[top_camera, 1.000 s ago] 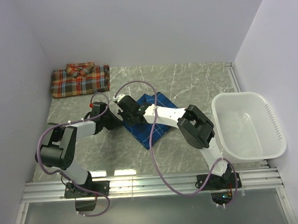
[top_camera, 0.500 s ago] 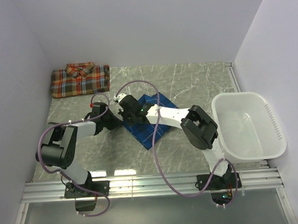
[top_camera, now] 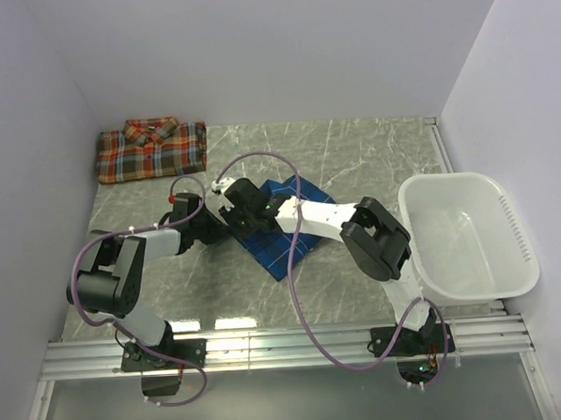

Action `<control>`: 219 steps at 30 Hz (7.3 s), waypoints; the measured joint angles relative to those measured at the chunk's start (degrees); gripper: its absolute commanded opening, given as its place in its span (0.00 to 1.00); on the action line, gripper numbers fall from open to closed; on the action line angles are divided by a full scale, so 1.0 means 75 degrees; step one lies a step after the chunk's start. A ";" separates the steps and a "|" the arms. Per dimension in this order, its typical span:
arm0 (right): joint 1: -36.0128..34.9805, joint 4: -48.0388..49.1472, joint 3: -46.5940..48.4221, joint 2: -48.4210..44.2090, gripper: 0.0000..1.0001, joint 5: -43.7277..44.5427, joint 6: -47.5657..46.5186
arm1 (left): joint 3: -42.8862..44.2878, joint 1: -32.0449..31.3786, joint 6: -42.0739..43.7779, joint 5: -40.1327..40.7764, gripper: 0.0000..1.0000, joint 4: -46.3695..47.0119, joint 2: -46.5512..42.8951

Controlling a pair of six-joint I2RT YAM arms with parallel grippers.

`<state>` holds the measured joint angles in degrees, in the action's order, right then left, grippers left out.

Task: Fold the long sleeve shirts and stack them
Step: Fold the shirt, then neatly place the folded shirt to the corner

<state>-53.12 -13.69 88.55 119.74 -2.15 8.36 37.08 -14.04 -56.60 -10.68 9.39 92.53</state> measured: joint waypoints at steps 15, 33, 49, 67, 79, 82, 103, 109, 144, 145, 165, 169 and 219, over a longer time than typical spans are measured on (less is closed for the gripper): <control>0.0382 -0.0720 -0.0015 -0.1714 0.52 0.0402 0.0029 | -0.0207 0.0420 -0.0012 0.1070 0.72 -0.1970 -0.2183; 0.4182 0.0082 -0.3386 -0.2911 0.36 -0.0691 0.2465 | 0.1087 -0.1851 -0.0221 0.0723 0.27 -0.1871 -0.0568; 0.3949 0.0189 -0.3442 -0.1982 0.34 -0.1428 0.3340 | 0.2052 -0.0259 -0.0102 0.0691 0.37 -0.2034 0.0906; 0.3914 0.3042 -0.3054 -0.2672 0.40 -0.2454 0.4762 | 0.1827 -0.0784 0.1040 0.1204 0.69 -0.2859 -0.1976; 0.4202 0.3972 -0.2862 -0.0353 0.40 -0.2017 0.5654 | -0.0093 -0.0755 0.0522 0.0577 0.66 -0.2151 -0.1454; 0.4345 0.3832 -0.2859 -0.0361 0.40 -0.1903 0.5511 | -0.0128 -0.0755 0.0495 0.0530 0.66 -0.2028 -0.1451; 0.4077 0.3156 -0.5910 -0.3072 0.40 -0.4132 0.4765 | -0.0102 -0.0755 0.0446 0.0530 0.65 -0.1996 -0.1402; 0.4080 0.2920 -0.6091 -0.2859 0.40 -0.3882 0.4811 | -0.0102 -0.0746 0.0417 0.0560 0.66 -0.2002 -0.1402; 0.1075 -0.1547 0.0172 0.0236 0.56 0.1346 0.1338 | 0.1667 0.1419 0.2393 0.2786 0.99 -0.5415 -0.3756; 0.1125 -0.1521 0.0012 0.0140 0.56 0.1378 0.1294 | 0.1714 0.1419 0.2407 0.2795 0.99 -0.5426 -0.3713; 0.2728 -0.1740 -0.2291 -0.3832 0.65 0.1192 0.0807 | 0.7073 0.1784 0.2547 0.3133 0.98 -0.5036 0.2133; 0.2707 -0.1247 -0.2900 -0.4561 0.65 0.0653 0.1003 | 0.8457 0.1955 0.2818 0.3334 0.97 -0.4826 0.3526; 0.3357 -0.1221 -0.4366 -0.4969 0.60 0.0382 0.1903 | 0.1979 -0.0895 -0.0664 0.2259 0.99 -0.4199 -0.1145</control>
<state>-27.94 -22.85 55.81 82.48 0.71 22.63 51.92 -20.75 -61.58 6.26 -22.11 83.94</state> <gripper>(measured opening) 0.608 0.993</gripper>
